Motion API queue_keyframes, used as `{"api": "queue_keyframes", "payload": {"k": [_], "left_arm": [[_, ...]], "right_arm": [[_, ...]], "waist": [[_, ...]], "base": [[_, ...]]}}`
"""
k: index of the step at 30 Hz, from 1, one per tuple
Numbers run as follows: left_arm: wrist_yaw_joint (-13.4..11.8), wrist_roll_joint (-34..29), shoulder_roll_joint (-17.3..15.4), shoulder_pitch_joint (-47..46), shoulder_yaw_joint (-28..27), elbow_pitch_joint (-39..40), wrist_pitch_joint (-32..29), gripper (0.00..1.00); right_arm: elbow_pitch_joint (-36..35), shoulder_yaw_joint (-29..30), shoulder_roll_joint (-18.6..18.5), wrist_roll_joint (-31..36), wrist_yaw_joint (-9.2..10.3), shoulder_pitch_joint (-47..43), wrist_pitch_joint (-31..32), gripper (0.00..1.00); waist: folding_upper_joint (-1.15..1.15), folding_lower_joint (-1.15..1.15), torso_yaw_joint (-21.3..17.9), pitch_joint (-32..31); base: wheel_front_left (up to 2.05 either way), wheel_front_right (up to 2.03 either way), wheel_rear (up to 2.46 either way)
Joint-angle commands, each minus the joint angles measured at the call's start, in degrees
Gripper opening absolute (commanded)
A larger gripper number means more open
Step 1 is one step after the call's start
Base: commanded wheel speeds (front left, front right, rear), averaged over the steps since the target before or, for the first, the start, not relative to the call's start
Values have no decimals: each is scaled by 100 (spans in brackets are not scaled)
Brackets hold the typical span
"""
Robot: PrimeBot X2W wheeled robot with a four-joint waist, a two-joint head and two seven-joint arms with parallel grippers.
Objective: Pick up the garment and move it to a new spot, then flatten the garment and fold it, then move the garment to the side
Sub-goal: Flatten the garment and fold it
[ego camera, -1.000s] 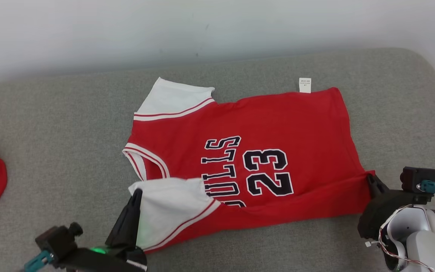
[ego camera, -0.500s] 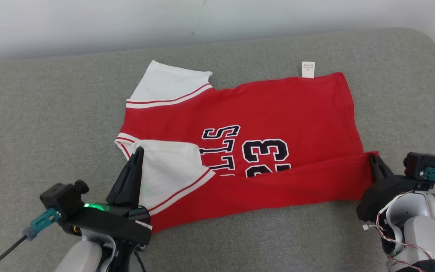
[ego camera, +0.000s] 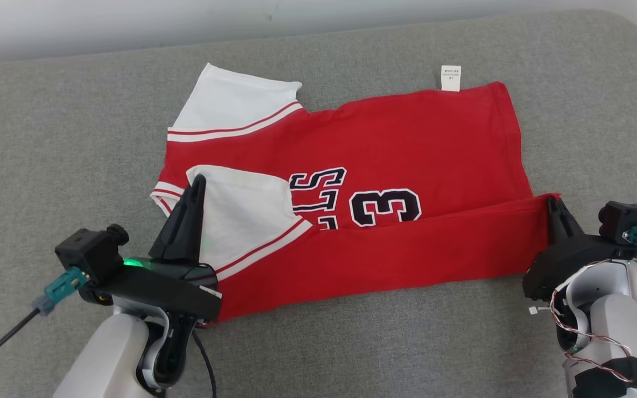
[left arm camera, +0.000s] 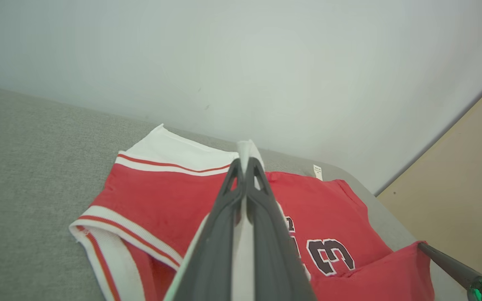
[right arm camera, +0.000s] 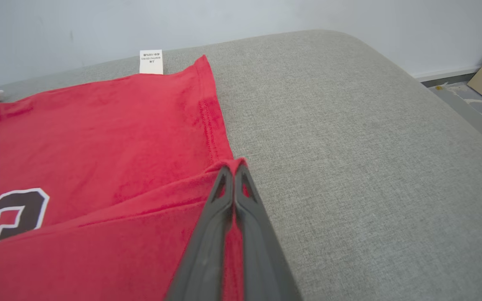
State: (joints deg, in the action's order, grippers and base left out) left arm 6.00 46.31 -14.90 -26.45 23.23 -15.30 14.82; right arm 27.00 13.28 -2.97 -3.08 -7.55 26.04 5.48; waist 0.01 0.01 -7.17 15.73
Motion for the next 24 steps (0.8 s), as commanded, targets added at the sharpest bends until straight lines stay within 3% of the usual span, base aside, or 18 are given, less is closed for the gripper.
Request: {"api": "queue_keyframes", "payload": {"k": [1, 4, 5, 6, 14, 24], "left_arm": [[-25, -60, -3, -89, -40, -52, 33, 0], [-63, -123, 20, -135, -67, -194, 35, 0], [-89, -187, 9, -157, -53, -239, 37, 36], [-124, -266, -12, -187, -54, -290, 39, 100], [-308, -730, -12, 203, -336, -305, 38, 100], [-612, -1653, 20, 1946, -692, 409, 39, 100]], "right_arm": [[62, -24, 10, -51, 12, 71, -57, 0], [219, -137, 10, -119, 12, 138, -69, 0], [259, -194, 9, -140, 12, 169, -91, 50], [310, -226, 10, -192, 12, 202, -86, 100], [278, -266, 8, -195, 12, 35, -321, 100], [-467, -185, 6, -269, 12, -912, -191, 100]], "waist": [[-1, -1, -17, 56], [-1, -1, -28, 93], [-1, -1, -29, 99], [-1, -1, -26, 102], [-1, -1, 62, -133], [-1, -1, 110, -580]], "base": [[0, 0, 0], [0, 0, 0], [0, 0, 0], [0, 0, 0], [0, 0, 0], [0, 0, 0]]}}
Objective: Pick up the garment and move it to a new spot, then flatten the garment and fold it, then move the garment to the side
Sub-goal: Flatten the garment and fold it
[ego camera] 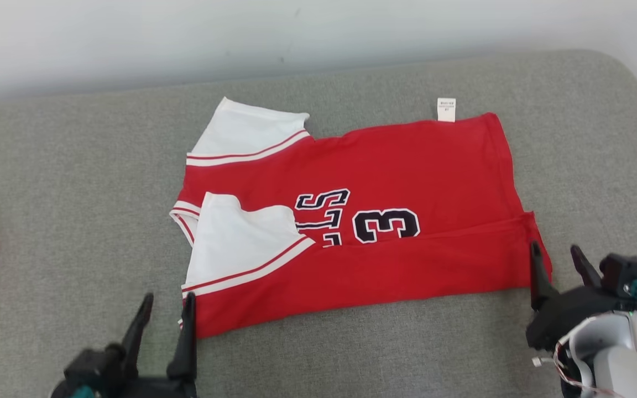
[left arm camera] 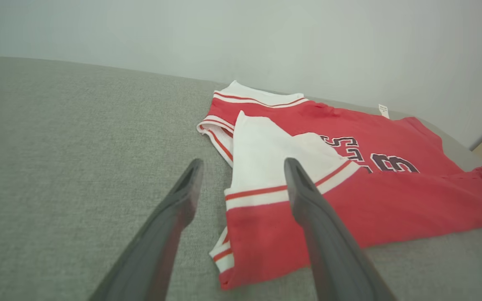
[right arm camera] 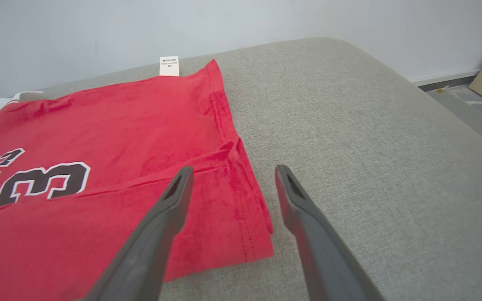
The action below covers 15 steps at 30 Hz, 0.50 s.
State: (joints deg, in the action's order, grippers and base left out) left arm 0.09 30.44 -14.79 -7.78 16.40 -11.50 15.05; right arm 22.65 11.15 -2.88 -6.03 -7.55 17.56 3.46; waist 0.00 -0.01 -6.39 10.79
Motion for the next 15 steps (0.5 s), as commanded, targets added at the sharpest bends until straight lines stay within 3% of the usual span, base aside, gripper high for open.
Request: {"api": "queue_keyframes", "payload": {"k": [1, 6, 15], "left_arm": [[-52, -131, 31, 192, -5, 61, 16, 100], [-58, -297, 143, 464, 28, -64, 17, 100], [-83, -475, 225, 23, 262, -485, -198, 100]], "right_arm": [[-93, 46, 0, 50, 12, -157, 55, 100], [-168, 165, -2, 239, 12, -425, 326, 100], [364, 498, 0, 596, 12, 2, 656, 100]], "waist": [[0, 1, 37, -100], [0, 1, 70, -122], [0, 1, 125, 29]], "base": [[0, 0, 0], [0, 0, 0], [0, 0, 0]]}}
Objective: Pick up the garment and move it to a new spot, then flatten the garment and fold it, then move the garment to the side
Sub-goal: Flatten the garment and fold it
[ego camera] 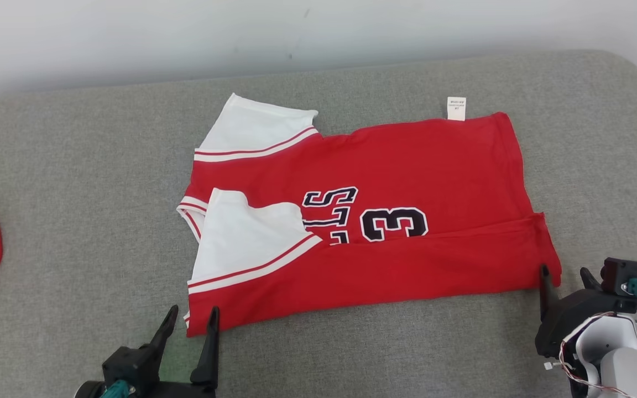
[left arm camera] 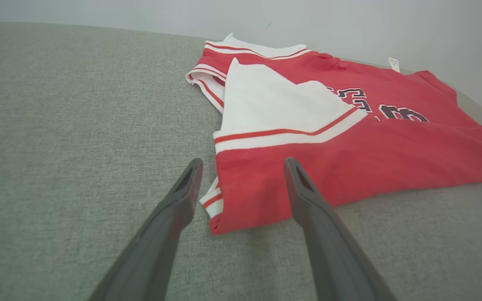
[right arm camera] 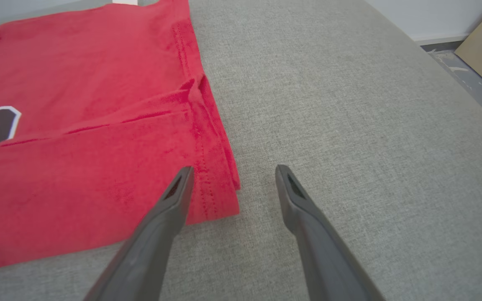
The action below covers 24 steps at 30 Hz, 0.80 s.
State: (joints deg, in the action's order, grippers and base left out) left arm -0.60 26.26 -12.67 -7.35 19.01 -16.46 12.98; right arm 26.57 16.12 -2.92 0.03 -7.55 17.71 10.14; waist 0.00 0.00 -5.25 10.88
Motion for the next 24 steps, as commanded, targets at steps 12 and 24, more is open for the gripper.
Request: {"api": "queue_keyframes", "payload": {"k": [12, 24], "left_arm": [[-81, -22, 123, -338, 253, -491, -565, 100], [108, 176, 127, -128, 285, -619, -470, 0]], "right_arm": [[790, 228, 6, 244, 12, 505, 116, 100], [907, 65, -1, -19, 5, 399, -63, 0]], "waist": [[0, 0, 97, 274], [0, 0, 107, 18]], "base": [[0, 0, 0], [0, 0, 0]]}}
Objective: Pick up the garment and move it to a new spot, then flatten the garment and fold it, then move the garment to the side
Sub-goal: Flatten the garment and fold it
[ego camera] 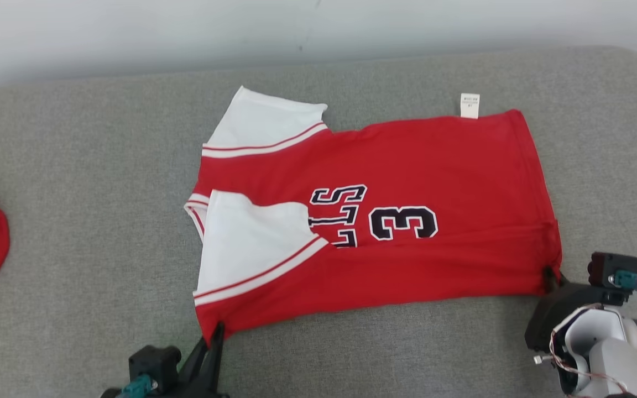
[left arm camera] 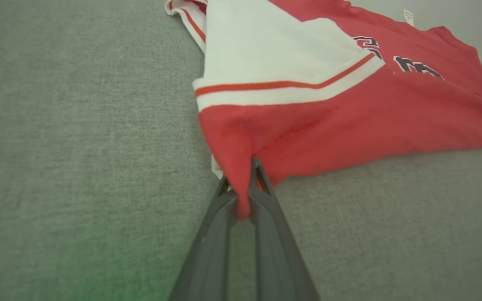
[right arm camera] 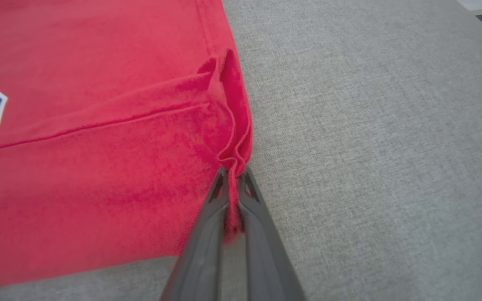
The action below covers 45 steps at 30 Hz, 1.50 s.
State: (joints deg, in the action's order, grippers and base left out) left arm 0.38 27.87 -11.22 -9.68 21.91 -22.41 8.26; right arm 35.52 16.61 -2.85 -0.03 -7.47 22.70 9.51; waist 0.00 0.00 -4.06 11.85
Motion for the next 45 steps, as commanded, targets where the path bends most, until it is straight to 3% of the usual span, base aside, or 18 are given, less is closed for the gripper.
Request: {"api": "queue_keyframes", "payload": {"k": [1, 16, 21, 22, 23, 24, 30, 38, 45], "left_arm": [[-1, 40, -33, 161, -12, -11, 1, 0], [-126, 235, -313, 1152, -15, 620, -106, 0], [-158, 267, -347, 1400, 34, 754, -180, 0], [-168, 280, -345, 1441, 48, 768, -209, 24], [-188, 277, -346, 1474, 60, 760, -214, 50], [-204, 288, -340, 1503, 62, 746, -223, 100], [-283, 310, -399, 1552, 25, 733, -231, 100], [-321, 220, -728, 1120, -189, 1031, -269, 100], [122, 353, -1097, 67, -208, 1313, -881, 100]], "right_arm": [[-19, 22, -7, -52, -4, -151, -15, 0], [-1107, -21, -15, -584, 5, -1284, 199, 0], [-1175, 41, -17, -630, 5, -1540, 352, 0], [-1171, 30, -16, -629, 5, -1591, 374, 4], [-1163, 7, -16, -635, 5, -1634, 374, 56], [-1137, 9, -16, -668, 5, -1668, 390, 100], [-1099, -29, -9, -571, 4, -1609, 343, 100], [-1419, 179, -6, -373, 4, -1102, 502, 100], [-1522, -32, -73, -104, 4, -141, 856, 100]], "waist": [[0, 0, -19, -134], [0, 0, -149, -686], [0, 0, -163, -748], [0, 0, -162, -755], [0, 0, -159, -762], [0, 0, -158, -768], [0, 0, -133, -770], [0, 0, -73, -633], [0, 0, -174, -324]], "base": [[0, 0, 0], [0, 0, 0], [0, 0, 0], [0, 0, 0], [0, 0, 0], [0, 0, 0], [0, 0, 0], [0, 0, 0], [0, 0, 0]]}}
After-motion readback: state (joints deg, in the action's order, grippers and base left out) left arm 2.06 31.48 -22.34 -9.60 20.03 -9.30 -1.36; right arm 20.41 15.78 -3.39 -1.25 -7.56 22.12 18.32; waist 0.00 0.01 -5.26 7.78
